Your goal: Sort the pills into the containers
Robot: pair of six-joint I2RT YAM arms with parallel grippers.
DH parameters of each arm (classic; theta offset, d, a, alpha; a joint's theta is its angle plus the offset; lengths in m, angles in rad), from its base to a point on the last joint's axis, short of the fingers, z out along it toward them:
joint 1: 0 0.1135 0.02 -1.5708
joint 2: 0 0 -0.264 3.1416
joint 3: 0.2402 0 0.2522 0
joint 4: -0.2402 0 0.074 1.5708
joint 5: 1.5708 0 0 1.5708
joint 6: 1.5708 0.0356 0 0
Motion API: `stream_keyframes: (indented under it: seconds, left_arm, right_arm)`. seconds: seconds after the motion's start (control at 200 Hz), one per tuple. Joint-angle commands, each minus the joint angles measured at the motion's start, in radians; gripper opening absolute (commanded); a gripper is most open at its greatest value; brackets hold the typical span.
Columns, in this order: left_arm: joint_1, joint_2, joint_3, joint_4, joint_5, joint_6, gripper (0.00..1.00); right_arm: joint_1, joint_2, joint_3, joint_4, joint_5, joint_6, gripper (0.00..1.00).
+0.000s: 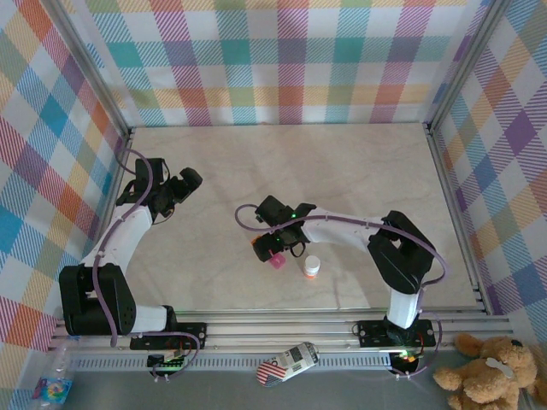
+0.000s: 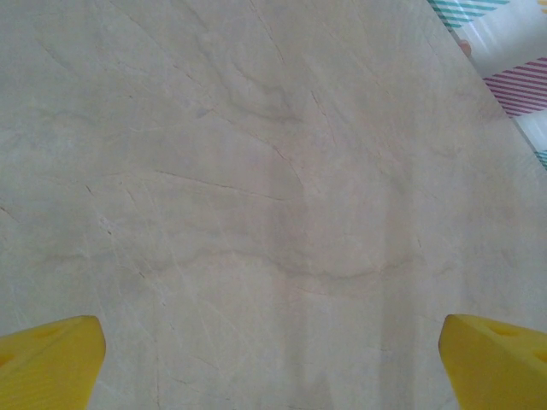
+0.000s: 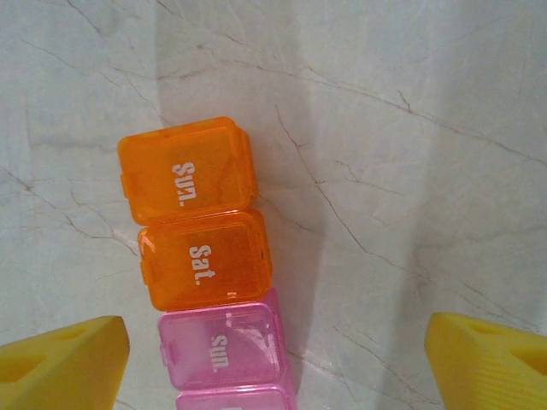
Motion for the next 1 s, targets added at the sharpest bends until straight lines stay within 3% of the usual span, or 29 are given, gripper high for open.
stream_keyframes:
  seconds: [0.0, 0.345, 0.74, 0.99]
  left_arm:
    - [0.017, 0.011, -0.008, 0.018, 0.023, -0.017, 1.00]
    - [0.015, 0.037, -0.008, 0.034, 0.031, -0.027, 1.00]
    - [0.015, 0.046, -0.011, 0.045, 0.042, -0.031, 1.00]
    - [0.016, 0.042, -0.012, 0.042, 0.043, -0.031, 1.00]
  right_arm:
    - [0.005, 0.029, 0.004, -0.025, -0.008, 0.022, 0.86]
    - [0.008, 0.066, -0.029, 0.001, -0.035, 0.005, 0.74]
    - [0.012, 0.037, -0.015, -0.006, -0.002, -0.026, 0.84]
    - [0.010, 0.047, -0.010, -0.027, 0.010, -0.073, 0.84]
